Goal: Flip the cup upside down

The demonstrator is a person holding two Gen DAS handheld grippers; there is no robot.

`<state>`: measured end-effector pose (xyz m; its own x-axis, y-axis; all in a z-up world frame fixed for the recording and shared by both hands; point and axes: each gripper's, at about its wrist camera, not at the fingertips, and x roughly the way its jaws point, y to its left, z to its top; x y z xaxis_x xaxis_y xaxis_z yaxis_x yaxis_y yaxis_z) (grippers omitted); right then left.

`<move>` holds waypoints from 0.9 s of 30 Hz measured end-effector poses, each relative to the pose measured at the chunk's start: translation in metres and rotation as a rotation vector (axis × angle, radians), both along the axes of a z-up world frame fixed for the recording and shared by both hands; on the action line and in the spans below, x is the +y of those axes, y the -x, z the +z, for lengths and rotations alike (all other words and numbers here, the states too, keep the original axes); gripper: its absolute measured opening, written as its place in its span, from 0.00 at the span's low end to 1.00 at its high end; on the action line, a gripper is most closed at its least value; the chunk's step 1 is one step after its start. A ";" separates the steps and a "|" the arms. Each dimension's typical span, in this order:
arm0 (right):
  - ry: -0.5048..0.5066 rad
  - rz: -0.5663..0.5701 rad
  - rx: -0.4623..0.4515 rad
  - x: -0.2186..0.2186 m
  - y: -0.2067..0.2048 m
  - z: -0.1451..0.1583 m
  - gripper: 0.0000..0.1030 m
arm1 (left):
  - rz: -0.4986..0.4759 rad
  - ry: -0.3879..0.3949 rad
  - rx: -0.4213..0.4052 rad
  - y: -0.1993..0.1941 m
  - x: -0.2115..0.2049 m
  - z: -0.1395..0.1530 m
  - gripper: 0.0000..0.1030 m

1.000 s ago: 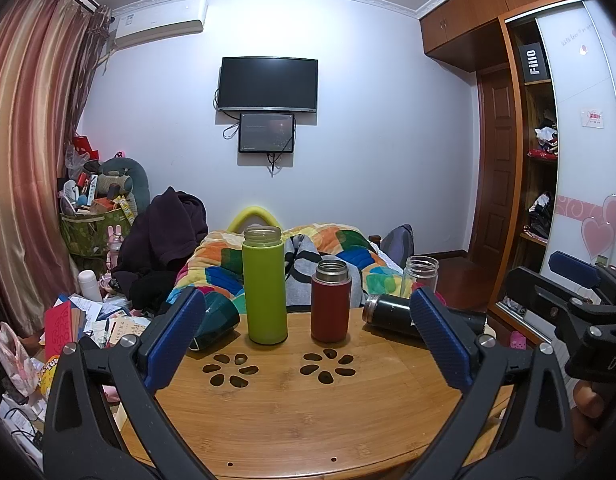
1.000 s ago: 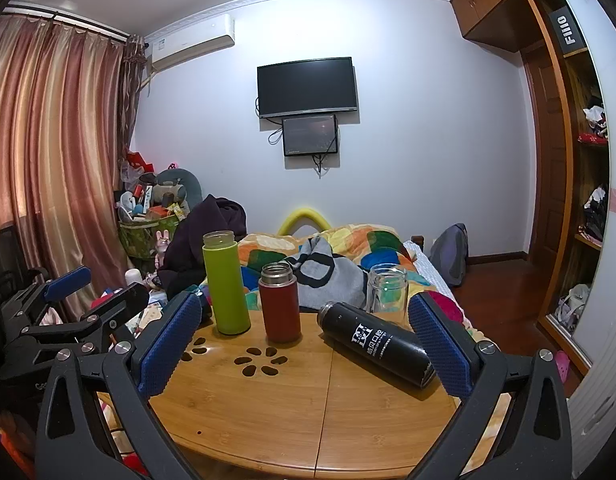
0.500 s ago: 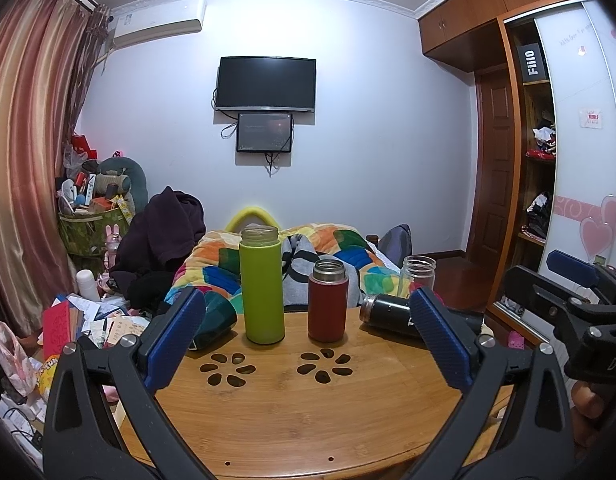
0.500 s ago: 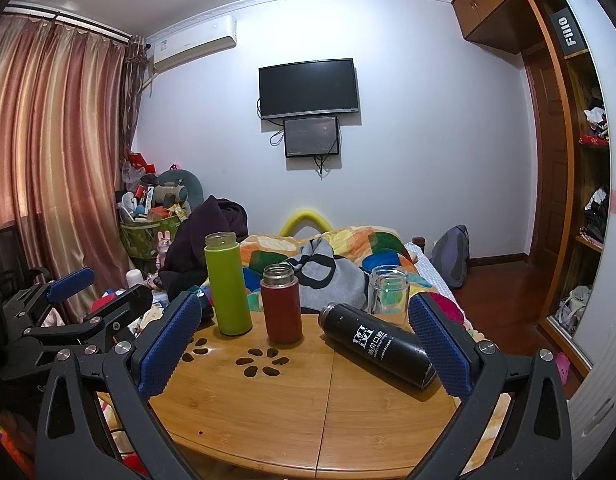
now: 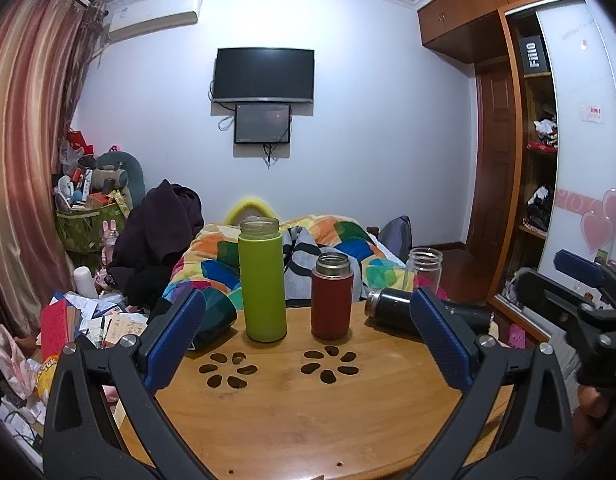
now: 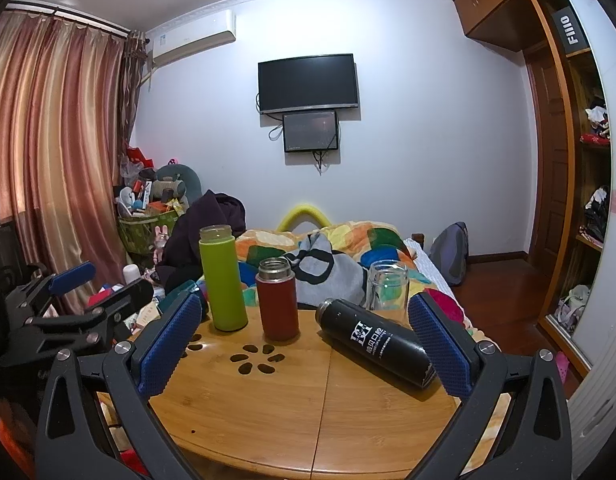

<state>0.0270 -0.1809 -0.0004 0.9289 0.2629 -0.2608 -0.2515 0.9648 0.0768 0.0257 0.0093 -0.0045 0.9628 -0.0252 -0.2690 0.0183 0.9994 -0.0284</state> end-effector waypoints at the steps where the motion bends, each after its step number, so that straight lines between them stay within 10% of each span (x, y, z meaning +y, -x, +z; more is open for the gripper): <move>1: 0.001 -0.003 0.009 -0.001 -0.004 -0.001 1.00 | -0.004 0.001 0.014 -0.009 0.003 -0.002 1.00; 20: -0.003 -0.055 0.164 -0.028 -0.049 -0.044 1.00 | 0.105 0.055 0.316 -0.230 0.061 -0.058 1.00; 27: -0.008 -0.055 0.210 -0.032 -0.056 -0.054 1.00 | 0.064 0.112 0.350 -0.243 0.063 -0.064 0.63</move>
<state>0.0830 -0.2124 -0.0546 0.8673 0.2162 -0.4484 -0.1760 0.9758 0.1300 0.2689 0.0721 -0.0683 0.8134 -0.0161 -0.5815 -0.0745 0.9885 -0.1315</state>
